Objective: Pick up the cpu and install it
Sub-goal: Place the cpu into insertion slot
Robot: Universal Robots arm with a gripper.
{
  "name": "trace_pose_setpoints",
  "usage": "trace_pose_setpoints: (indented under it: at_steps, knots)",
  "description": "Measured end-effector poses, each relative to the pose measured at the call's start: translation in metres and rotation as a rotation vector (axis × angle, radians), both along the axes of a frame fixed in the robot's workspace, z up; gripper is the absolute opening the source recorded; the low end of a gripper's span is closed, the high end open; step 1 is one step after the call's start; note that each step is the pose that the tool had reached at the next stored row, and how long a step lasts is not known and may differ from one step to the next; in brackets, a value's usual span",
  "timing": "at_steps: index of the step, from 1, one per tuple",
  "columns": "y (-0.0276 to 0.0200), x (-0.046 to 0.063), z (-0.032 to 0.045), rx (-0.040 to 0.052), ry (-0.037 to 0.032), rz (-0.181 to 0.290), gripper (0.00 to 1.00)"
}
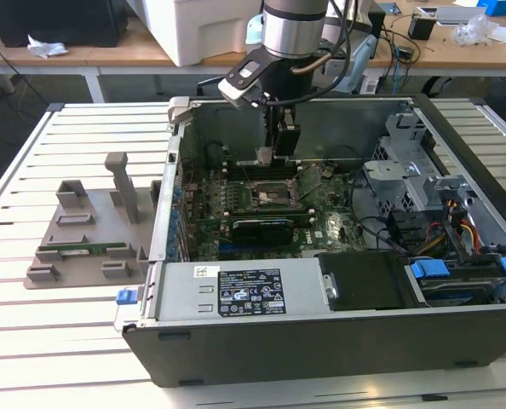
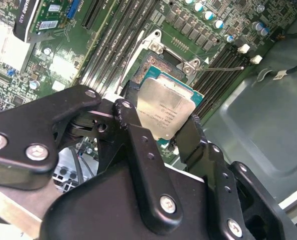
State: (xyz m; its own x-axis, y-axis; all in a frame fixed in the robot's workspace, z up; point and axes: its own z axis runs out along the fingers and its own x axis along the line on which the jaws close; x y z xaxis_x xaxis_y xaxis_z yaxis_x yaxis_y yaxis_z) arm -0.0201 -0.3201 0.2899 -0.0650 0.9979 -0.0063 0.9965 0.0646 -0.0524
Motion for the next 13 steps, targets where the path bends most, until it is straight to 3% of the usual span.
trace_pose_setpoints:
  at_steps: [5, 13]
  knots:
    - [0.0, 0.0, -0.0023, 0.0, 0.0, -0.003, 0.55]
    - [0.0001, 0.002, -0.0176, 0.0001, 0.0002, -0.006, 0.55]
